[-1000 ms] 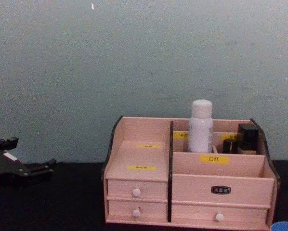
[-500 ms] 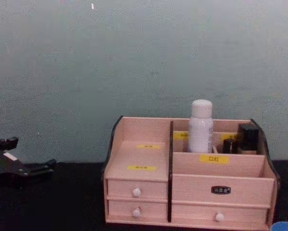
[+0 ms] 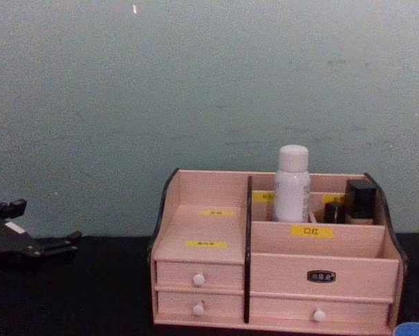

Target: Pick up the facial cleanser and watermelon frost from the table and place them into the tiered storage box.

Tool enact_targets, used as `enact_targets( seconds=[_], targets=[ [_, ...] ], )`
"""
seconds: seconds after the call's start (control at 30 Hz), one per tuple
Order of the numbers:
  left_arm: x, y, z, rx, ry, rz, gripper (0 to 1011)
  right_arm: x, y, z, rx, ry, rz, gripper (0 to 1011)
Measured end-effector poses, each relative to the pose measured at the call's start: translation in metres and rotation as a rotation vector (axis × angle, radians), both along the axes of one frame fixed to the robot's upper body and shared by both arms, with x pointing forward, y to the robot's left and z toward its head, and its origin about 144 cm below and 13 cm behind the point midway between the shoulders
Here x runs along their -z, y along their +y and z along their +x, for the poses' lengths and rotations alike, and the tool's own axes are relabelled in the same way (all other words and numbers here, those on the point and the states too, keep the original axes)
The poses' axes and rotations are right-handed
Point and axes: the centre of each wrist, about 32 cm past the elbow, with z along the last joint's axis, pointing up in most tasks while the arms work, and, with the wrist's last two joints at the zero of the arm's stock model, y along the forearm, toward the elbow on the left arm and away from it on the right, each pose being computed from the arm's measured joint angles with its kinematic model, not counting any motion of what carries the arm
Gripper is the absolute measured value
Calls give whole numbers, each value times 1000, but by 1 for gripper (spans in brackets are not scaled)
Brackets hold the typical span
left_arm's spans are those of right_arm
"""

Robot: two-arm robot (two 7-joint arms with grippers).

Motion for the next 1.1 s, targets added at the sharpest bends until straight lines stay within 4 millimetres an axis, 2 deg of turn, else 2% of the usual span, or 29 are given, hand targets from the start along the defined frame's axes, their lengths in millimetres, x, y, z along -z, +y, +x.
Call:
enact_targets(
  seconds=[0.57, 0.8, 0.93, 1.1],
  targets=[
    [0, 0, 0, 0, 0, 0, 1002, 0, 0, 0, 0, -3, 0, 1000],
    [0, 0, 0, 0, 0, 0, 1001, 0, 0, 0, 0, -4, 0, 873],
    [0, 0, 0, 0, 0, 0, 1001, 0, 0, 0, -1, -5, 0, 741],
    [0, 0, 0, 0, 0, 0, 1001, 0, 0, 0, -1, -5, 0, 712]
  ],
)
